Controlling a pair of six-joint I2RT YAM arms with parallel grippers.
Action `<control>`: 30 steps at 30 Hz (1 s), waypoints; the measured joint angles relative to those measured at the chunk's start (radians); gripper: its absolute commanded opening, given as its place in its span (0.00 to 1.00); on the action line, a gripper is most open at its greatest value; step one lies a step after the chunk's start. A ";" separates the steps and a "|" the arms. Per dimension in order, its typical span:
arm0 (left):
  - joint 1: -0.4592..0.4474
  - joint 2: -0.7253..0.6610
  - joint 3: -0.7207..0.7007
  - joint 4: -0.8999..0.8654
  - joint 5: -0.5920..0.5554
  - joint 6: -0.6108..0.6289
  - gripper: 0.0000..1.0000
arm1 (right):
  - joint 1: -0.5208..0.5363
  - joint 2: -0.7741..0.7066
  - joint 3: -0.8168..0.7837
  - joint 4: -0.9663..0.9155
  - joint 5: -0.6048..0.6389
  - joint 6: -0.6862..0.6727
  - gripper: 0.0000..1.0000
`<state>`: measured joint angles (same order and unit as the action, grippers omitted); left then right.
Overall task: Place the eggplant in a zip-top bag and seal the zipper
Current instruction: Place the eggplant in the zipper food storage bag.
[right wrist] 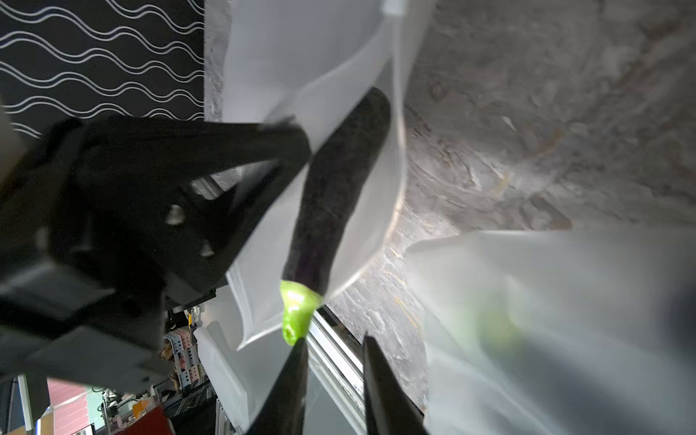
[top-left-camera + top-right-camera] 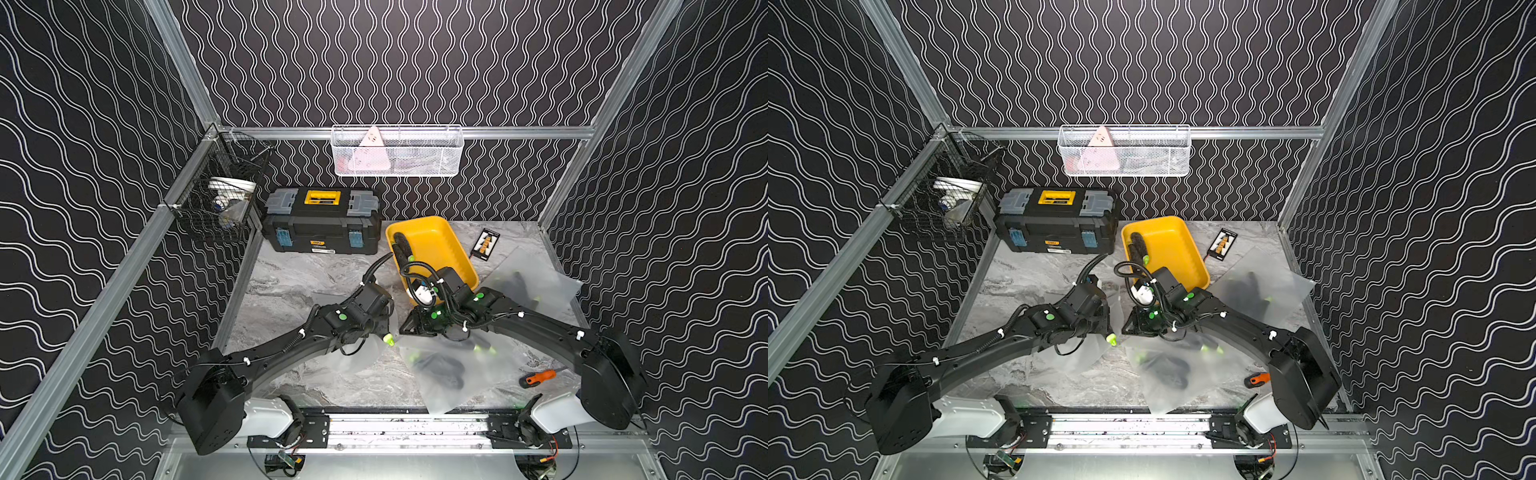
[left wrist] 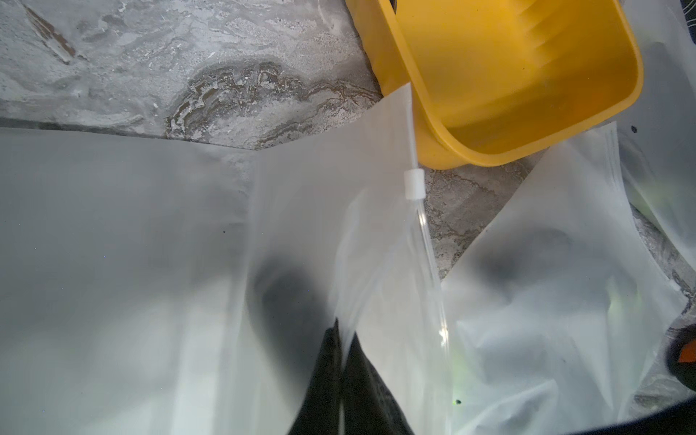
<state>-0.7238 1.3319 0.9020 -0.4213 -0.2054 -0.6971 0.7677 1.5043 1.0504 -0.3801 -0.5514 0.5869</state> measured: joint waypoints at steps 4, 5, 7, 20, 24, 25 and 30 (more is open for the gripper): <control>0.000 0.004 0.001 -0.002 0.000 -0.007 0.00 | 0.039 0.067 0.021 0.056 -0.006 0.007 0.20; 0.000 0.004 0.001 -0.003 0.001 -0.007 0.00 | 0.045 0.087 0.025 0.066 -0.007 0.008 0.19; 0.000 0.001 0.002 -0.003 0.004 -0.007 0.00 | 0.055 0.122 0.025 0.088 -0.007 0.018 0.19; 0.045 -0.040 0.002 -0.028 0.028 -0.040 0.00 | 0.039 0.237 0.076 0.243 -0.008 0.094 0.44; 0.054 -0.019 0.002 -0.042 0.017 -0.038 0.00 | -0.064 0.166 0.097 0.241 -0.006 0.081 0.47; 0.053 -0.014 0.000 -0.047 0.017 -0.036 0.00 | -0.098 0.158 0.110 0.240 -0.005 0.073 0.48; 0.053 -0.008 -0.010 -0.048 0.018 -0.036 0.00 | -0.227 0.192 0.211 0.167 0.107 -0.012 0.54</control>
<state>-0.6708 1.3235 0.8925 -0.4698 -0.1879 -0.7330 0.5411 1.6966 1.2613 -0.2127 -0.4446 0.5747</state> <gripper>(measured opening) 0.060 0.537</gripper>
